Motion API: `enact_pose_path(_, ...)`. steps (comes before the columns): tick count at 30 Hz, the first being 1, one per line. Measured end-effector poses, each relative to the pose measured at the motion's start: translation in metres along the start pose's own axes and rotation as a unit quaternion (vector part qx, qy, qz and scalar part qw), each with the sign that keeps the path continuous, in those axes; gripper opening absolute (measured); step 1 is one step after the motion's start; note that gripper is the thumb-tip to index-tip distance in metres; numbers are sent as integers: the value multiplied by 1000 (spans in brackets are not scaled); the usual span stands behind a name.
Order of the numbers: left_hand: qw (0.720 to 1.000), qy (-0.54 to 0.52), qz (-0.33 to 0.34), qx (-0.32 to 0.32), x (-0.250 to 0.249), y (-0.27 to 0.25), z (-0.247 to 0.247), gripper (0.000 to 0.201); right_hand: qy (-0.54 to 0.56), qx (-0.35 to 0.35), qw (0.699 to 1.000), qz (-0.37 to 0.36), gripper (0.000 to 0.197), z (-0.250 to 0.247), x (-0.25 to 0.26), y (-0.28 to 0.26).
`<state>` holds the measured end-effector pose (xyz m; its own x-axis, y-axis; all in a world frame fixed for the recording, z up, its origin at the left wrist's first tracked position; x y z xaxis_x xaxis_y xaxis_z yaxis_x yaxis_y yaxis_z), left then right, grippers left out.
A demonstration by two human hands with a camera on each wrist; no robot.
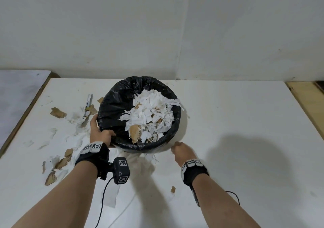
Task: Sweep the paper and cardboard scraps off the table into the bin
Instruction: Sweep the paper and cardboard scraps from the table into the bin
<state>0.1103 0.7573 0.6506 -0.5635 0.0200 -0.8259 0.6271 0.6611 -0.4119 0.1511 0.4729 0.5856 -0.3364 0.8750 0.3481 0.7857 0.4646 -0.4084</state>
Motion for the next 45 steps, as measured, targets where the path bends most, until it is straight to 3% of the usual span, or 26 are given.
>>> enact_pose_path(5,1000,-10,-3,-5,7,-8,-3,93,81,-37,995,33,34,-8,-8,-3)
enact_pose_path(9,1000,11,-8,-11,11,-18,-5,92,214,-107,967,84,36,-30,-24,-13)
enact_pose_path(16,999,-8,0,-32,11,-31,-7,91,261,-80,960,66,37,-20,-9,-10)
enact_pose_path(20,999,1,-1,-47,14,-36,-14,89,324,-97,939,61,37,-17,-14,-16)
enact_pose_path(27,997,-3,-16,-71,18,-59,-26,93,383,-213,899,8,17,-103,-8,-40)
enact_pose_path(29,997,-5,-19,-75,16,-68,-25,93,366,-226,903,-22,21,-126,6,-41)
enact_pose_path(34,997,-9,-33,-69,15,-91,-23,94,225,-113,966,-63,44,-129,39,-48)
enact_pose_path(37,998,-9,-34,-61,12,-101,-25,94,254,-164,952,-53,46,-137,28,-68)
enact_pose_path(41,998,-17,-23,-55,12,-110,-28,94,290,-220,932,-4,28,-136,1,-98)
enact_pose_path(45,998,-28,-15,-50,17,-112,-31,94,295,-184,937,32,20,-87,-7,-121)
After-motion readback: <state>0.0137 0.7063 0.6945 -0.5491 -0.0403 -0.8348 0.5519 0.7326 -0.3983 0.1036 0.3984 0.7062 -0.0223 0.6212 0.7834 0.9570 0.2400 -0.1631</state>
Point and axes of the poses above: each hand's wrist, its own y-axis towards the middle knuckle, its own z-axis out of the palm, x = y × z, the point moved 4 cm from there along y, towards the middle knuckle, and after that the axes turned 12 degrees about y, right-handed, at the moved point
